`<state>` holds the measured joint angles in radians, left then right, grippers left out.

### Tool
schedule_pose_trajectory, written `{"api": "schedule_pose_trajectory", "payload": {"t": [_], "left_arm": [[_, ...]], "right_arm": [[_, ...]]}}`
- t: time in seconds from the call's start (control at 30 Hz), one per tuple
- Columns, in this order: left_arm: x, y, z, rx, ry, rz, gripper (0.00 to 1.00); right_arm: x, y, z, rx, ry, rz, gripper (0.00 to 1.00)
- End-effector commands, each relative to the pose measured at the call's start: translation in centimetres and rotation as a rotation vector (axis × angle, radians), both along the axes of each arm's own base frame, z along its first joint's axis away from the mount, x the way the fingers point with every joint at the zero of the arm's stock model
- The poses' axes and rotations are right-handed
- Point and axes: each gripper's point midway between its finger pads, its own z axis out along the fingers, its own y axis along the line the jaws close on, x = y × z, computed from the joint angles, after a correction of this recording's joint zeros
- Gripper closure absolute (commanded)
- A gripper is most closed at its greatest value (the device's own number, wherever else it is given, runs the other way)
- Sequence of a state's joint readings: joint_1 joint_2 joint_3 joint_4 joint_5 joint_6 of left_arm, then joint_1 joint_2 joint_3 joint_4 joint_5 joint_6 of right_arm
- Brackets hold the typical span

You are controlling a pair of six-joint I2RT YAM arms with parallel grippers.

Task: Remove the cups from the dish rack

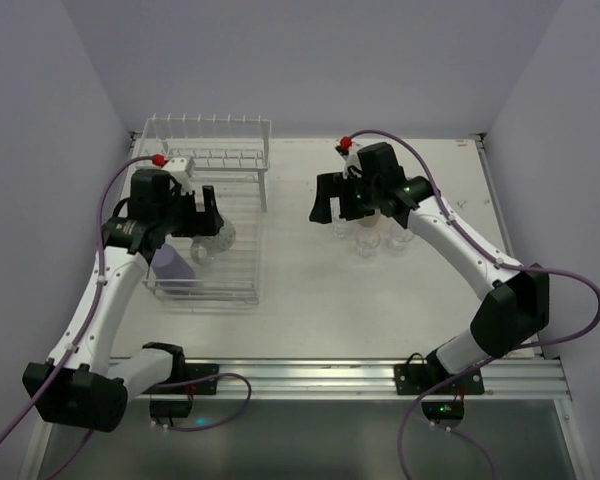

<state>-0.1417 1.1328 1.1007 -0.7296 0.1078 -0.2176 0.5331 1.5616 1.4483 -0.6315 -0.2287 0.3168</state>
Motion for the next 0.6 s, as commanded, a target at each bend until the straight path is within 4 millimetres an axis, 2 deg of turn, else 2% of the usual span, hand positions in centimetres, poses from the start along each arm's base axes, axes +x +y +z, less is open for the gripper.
{"api": "schedule_pose_trajectory", "payload": {"t": [0.0,0.03,0.13,0.27,0.3,0.37,0.4,0.43,0.47,0.5,0.53,0.57], "left_arm": [[-0.5,-2.5,8.4,-0.160,-0.232,-0.089,1.00],[-0.8,-2.7,8.8,-0.180,-0.242,-0.091,1.00],[-2.0,-3.6,10.5,-0.232,-0.288,-0.132,1.00],[-3.3,-4.8,12.0,-0.296,-0.347,-0.200,1.00],[-3.9,-5.6,13.0,-0.333,-0.391,-0.246,1.00],[-4.5,-6.1,13.9,-0.367,-0.430,-0.274,1.00],[-5.1,-6.8,14.6,-0.395,-0.463,-0.322,1.00],[-5.4,-7.1,14.9,-0.422,-0.468,-0.331,1.00],[-5.6,-7.4,15.0,-0.443,-0.471,-0.347,1.00],[-6.2,-8.2,15.6,-0.476,-0.502,-0.402,1.00],[-6.5,-8.6,15.9,-0.515,-0.503,-0.413,1.00],[-6.8,-8.9,16.1,-0.542,-0.511,-0.434,1.00]], "right_arm": [[-1.4,2.1,2.9,0.204,-0.056,0.087,0.02],[-1.6,2.4,4.2,0.248,-0.078,0.088,0.09],[-2.3,3.1,4.6,0.305,-0.051,0.114,0.17],[-4.5,5.4,6.5,0.462,0.006,0.255,0.14],[-5.9,5.9,6.5,0.525,0.074,0.300,0.14],[-6.4,6.8,8.1,0.617,0.050,0.366,0.13],[-7.6,7.0,8.0,0.665,0.121,0.400,0.13],[-7.6,7.4,9.3,0.713,0.070,0.449,0.13],[-7.9,7.5,9.7,0.743,0.072,0.477,0.13],[-8.4,7.6,9.1,0.768,0.098,0.493,0.13],[-9.0,7.7,10.6,0.833,0.081,0.548,0.13],[-9.6,7.6,10.1,0.852,0.104,0.566,0.13]]}}
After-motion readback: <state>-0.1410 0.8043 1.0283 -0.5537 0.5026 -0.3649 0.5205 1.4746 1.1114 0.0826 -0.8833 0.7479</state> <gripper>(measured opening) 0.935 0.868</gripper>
